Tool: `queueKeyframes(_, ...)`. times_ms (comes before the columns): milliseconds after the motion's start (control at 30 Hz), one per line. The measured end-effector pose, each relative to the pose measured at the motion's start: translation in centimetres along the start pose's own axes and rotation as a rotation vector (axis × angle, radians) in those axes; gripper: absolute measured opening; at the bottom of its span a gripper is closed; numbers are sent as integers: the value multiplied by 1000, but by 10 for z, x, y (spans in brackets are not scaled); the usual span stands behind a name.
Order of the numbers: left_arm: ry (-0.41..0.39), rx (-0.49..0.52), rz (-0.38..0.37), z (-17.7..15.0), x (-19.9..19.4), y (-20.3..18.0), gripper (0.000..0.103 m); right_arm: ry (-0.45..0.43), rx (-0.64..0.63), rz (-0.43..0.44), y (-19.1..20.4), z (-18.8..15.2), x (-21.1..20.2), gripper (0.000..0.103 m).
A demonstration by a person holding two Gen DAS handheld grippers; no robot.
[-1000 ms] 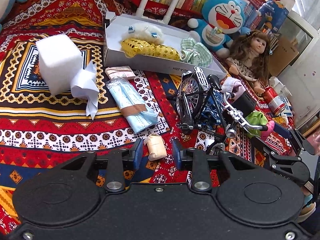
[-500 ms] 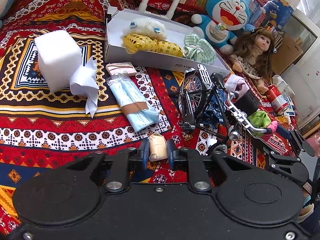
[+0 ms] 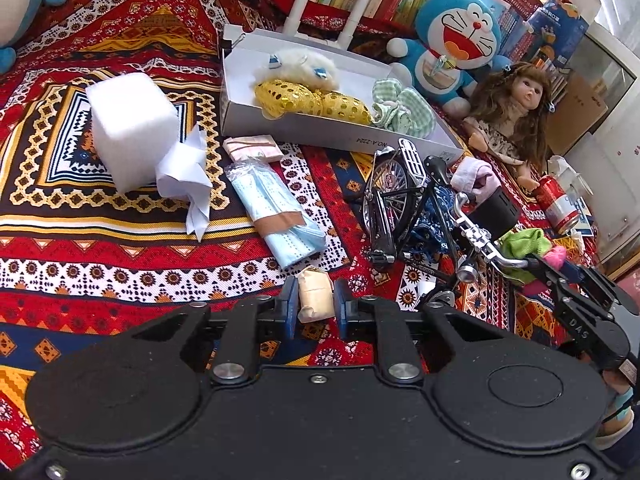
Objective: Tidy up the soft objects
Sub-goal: 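Close the left gripper on the beige figure while the right gripper grasps the pink bow plush, then carry the beige figure with the left tool into the tray while the right tool carries the pink plush there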
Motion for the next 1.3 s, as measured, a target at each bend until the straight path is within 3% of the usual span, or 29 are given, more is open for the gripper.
queueKeyframes(367,-31,8,6,9,-12,0,17,-67,73,43,-3,32,-23,41)
queueKeyframes(967,-95,42,8,44,-35,-10,17,-114,119,157,18,84,-19,41)
queueKeyframes(1300,-148,78,43,88,-36,-21,17,-96,168,250,35,125,4,41)
Point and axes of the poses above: each gripper's, at about its wrist camera, not at the fingertips, and x roughly the way its jaws point, y to its left, z to its top, the point moved 9 cm from there along x, roughly the way its jaws point, and after that the axes turned 6 degrees about x, right-handed, at the moved point
